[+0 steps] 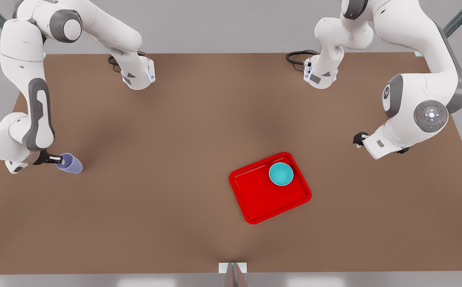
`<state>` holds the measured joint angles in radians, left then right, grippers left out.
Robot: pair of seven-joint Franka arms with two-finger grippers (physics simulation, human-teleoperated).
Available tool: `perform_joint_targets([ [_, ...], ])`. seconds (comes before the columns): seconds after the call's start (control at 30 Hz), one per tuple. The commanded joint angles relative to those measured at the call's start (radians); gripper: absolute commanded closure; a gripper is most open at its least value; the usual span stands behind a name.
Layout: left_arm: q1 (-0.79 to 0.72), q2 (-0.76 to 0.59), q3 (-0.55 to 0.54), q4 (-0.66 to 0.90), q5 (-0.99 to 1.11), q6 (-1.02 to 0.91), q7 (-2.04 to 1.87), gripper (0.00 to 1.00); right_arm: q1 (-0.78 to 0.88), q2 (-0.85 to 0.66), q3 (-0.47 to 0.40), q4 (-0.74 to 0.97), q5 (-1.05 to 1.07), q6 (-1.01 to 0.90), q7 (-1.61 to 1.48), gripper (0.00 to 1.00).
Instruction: Place the bowl on the tray with the left arm and the cup on the tray with the right arm
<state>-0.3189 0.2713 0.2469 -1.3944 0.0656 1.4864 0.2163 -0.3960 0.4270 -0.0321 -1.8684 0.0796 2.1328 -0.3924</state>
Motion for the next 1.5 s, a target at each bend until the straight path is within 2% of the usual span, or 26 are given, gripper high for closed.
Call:
perform_joint_targets([
  [0.0, 0.0, 0.0, 0.0, 0.0, 0.0, 0.0, 0.0, 0.0, 0.0, -0.005, 0.001, 0.003, -0.008, -0.022, 0.02, 0.79],
  [0.1, 0.0, 0.002, 0.0, 0.0, -0.001, 0.0, 0.0, 0.0, 0.086, -0.031, 0.001, 0.123, -0.009, -0.228, 0.184, 0.79],
  [0.17, 0.0, 0.002, 0.0, 0.0, -0.001, -0.002, 0.0, 0.0, 0.108, -0.033, 0.003, 0.163, -0.006, -0.28, 0.234, 0.79],
  [0.33, 0.0, 0.005, 0.003, 0.0, -0.001, -0.002, 0.0, 0.0, 0.111, -0.03, 0.123, 0.29, -0.004, -0.407, 0.457, 0.79],
  [0.5, 0.0, 0.016, 0.003, 0.0, -0.001, 0.0, 0.0, 0.0, 0.308, -0.002, 0.143, 0.472, -0.004, -0.527, 0.826, 0.79],
  [0.63, 0.0, 0.016, 0.002, 0.0, -0.001, 0.0, -0.002, 0.0, 0.486, 0.153, 0.143, 0.767, -0.011, -0.576, 1.098, 0.79],
  [0.7, 0.0, 0.017, 0.002, 0.0, -0.001, 0.0, 0.0, 0.0, 0.549, 0.276, 0.143, 0.957, -0.011, -0.607, 1.181, 0.79],
  [0.73, 0.0, 0.019, 0.002, 0.0, -0.001, 0.0, 0.0, 0.0, 0.552, 0.299, 0.155, 0.98, -0.004, -0.594, 1.196, 0.79],
  [0.8, 0.0, 0.017, 0.002, 0.002, -0.001, 0.0, -0.002, 0.0, 0.552, 0.322, 0.245, 1.005, -0.004, -0.51, 1.268, 0.79],
  [0.9, 0.0, 0.019, 0.002, 0.002, -0.001, 0.0, 0.0, 0.0, 0.632, 0.34, 0.262, 1.005, -0.001, -0.349, 1.267, 0.79],
  [0.97, 0.0, 0.017, 0.002, 0.002, -0.003, -0.002, -0.002, 0.0, 0.635, 0.365, 0.327, 1.022, 0.0, -0.263, 1.267, 0.79],
  [1.03, 0.0, 0.017, 0.002, 0.002, -0.001, 0.0, 0.0, 0.0, 0.697, 0.365, 0.33, 1.029, 0.0, -0.214, 1.265, 0.79],
  [1.07, 0.0, 0.019, 0.002, 0.0, -0.001, 0.0, 0.0, 0.0, 0.697, 0.365, 0.376, 1.029, 0.0, -0.197, 1.265, 0.79],
  [1.13, 0.0, 0.022, 0.003, 0.0, -0.001, 0.005, 0.002, 0.0, 0.715, 0.366, 0.405, 1.025, 0.002, -0.129, 1.251, 0.79],
  [1.2, 0.0, 0.023, 0.002, 0.0, -0.001, 0.002, 0.0, 0.0, 0.786, 0.395, 0.397, 1.028, 0.017, -0.114, 1.248, 0.79],
  [1.27, 0.0, 0.025, 0.002, 0.0, -0.001, 0.002, 0.0, 0.0, 0.795, 0.44, 0.399, 1.026, 0.08, -0.033, 1.25, 0.79],
  [1.47, 0.0, 0.025, 0.002, 0.002, -0.001, 0.0, 0.0, 0.0, 0.836, 0.61, 0.382, 1.048, 0.08, -0.019, 1.209, 0.79],
])
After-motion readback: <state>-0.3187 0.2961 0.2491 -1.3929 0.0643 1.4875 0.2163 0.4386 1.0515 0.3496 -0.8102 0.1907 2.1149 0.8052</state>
